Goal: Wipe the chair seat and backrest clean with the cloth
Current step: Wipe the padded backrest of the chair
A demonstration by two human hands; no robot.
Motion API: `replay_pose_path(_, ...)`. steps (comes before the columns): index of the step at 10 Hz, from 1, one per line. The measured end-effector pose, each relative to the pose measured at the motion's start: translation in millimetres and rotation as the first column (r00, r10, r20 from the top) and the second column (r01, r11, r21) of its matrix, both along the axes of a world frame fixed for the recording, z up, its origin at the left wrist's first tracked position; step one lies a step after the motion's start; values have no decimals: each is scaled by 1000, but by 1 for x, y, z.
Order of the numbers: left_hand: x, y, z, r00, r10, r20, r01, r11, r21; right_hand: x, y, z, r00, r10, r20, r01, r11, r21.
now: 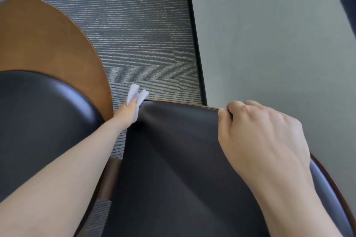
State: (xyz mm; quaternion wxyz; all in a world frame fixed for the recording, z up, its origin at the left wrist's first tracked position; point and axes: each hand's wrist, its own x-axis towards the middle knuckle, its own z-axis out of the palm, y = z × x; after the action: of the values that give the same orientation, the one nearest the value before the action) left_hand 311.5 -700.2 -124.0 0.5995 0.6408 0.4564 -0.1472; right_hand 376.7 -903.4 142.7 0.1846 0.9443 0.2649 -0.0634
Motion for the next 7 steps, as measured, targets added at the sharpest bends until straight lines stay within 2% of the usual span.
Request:
replay_pose_path(1,-26,-11,-13,968,60,-244,-58,998,16,-3,8,-4,1000,-13,-17,13,1000,-6)
replay_pose_path(2,-40,-20,-31,964,84,-253,-86,996,4,-4,10,-9,1000,30,2,-29,997,-69)
replay_pose_path(3,-36,-29,-9,766,596,-239,-642,715,-275,-2,6,-10,997,75,28,-73,995,-72)
replay_pose_path(4,-44,-34,-8,728,624,-284,-685,660,-309,-3,7,-7,998,67,17,-64,992,-110)
replay_pose_path(5,-59,-42,-15,716,650,-256,-694,624,-358,-5,6,-8,996,82,34,-78,991,-105)
replay_pose_path(6,-72,-52,-10,746,617,-252,-663,649,-374,-11,8,-22,984,170,48,-169,986,-7)
replay_pose_path(7,-89,-60,-10,753,601,-267,-657,664,-357,-26,13,-42,961,276,-25,-273,958,85)
